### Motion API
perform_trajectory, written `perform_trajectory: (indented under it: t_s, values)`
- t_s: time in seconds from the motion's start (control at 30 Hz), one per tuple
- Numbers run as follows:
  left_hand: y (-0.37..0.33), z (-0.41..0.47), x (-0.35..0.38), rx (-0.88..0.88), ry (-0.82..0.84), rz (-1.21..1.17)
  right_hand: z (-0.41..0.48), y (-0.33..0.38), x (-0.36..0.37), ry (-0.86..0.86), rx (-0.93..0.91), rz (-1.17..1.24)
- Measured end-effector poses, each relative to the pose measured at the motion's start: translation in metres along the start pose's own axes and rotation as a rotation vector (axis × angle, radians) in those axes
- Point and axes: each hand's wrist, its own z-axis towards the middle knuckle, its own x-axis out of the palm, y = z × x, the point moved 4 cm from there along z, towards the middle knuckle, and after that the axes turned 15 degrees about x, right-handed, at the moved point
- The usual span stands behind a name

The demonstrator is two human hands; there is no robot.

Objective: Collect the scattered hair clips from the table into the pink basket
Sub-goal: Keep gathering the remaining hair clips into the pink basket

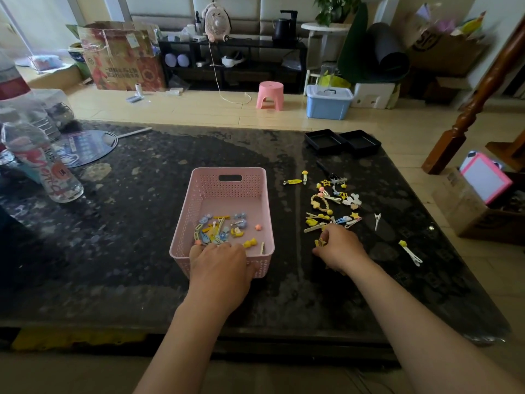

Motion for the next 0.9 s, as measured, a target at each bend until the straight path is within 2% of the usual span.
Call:
perform_trajectory:
  t_s: [0.2, 0.37, 0.5, 0.67, 0.73, 0.8, 0.9]
  values:
    - [0.000, 0.001, 0.000, 0.003, 0.000, -0.018, 0.009, 0.002, -0.005, 0.013, 0.020, 0.128]
    - [0.001, 0.000, 0.001, 0.002, -0.006, -0.030, 0.001, 0.013, -0.027, 0.065, -0.018, 0.501]
    - [0.001, 0.001, 0.002, 0.004, -0.016, -0.019, -0.020, 0.041, -0.040, 0.106, -0.143, 0.712]
    - [0.001, 0.000, 0.003, 0.004, -0.039, 0.002, -0.057, 0.087, -0.032, 0.078, -0.380, 0.684]
    - [0.000, 0.000, 0.003, 0.009, -0.050, 0.010, -0.073, 0.099, -0.026, 0.076, -0.506, 0.602]
    - [0.001, -0.001, 0.003, 0.015, -0.058, 0.022, -0.082, 0.106, -0.019, 0.112, -0.599, 0.485]
    - [0.001, -0.001, 0.002, 0.013, -0.063, 0.032, -0.083, 0.104, -0.015, 0.189, -0.657, 0.458]
